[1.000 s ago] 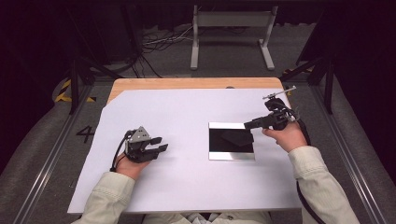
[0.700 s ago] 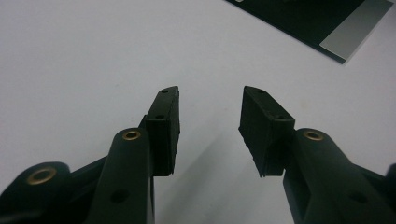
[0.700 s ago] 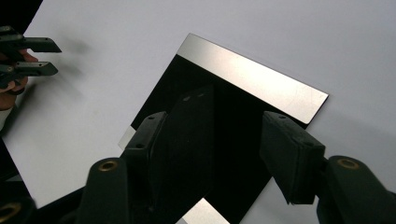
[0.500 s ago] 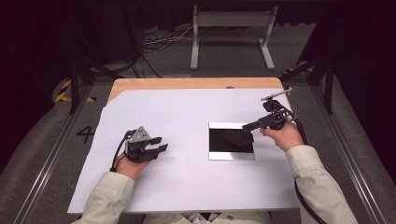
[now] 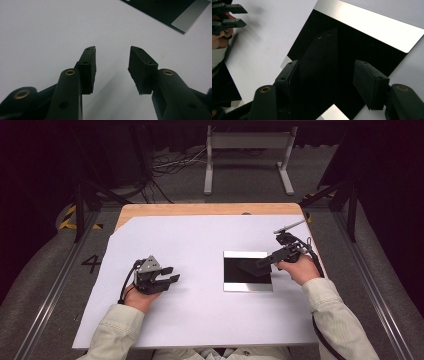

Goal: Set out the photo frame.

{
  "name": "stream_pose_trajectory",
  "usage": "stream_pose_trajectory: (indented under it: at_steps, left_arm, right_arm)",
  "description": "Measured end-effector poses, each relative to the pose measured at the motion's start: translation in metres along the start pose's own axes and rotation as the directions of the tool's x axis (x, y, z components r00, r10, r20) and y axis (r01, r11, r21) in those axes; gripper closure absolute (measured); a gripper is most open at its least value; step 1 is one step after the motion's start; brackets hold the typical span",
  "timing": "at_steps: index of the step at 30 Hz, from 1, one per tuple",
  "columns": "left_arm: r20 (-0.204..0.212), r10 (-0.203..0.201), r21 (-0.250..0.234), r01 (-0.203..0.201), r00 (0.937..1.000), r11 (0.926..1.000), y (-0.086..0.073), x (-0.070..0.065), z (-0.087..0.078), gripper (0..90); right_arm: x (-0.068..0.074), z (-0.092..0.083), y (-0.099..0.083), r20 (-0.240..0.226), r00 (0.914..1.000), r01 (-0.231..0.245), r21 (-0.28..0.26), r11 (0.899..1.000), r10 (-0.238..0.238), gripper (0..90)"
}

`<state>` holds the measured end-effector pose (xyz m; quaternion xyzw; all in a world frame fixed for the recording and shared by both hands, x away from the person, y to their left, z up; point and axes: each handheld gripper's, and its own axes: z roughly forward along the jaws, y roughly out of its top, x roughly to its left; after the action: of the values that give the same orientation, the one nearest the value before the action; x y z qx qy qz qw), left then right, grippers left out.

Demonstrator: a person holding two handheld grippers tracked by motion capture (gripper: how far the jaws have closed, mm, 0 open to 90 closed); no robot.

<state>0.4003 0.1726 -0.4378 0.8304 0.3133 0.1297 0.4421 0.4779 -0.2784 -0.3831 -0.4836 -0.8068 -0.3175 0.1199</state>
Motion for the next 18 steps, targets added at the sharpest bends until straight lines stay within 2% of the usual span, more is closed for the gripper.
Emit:
stream_pose_trajectory:
  at_steps: [18]
  left_arm:
    - [0.003, 0.002, 0.001, -0.002, 1.0000, 1.0000, 0.000, 0.000, 0.000, 57.6]
  right_arm:
    - [0.004, 0.016, 0.001, -0.051, 0.9987, 0.004, 0.054, 0.999, -0.001, 38.2]
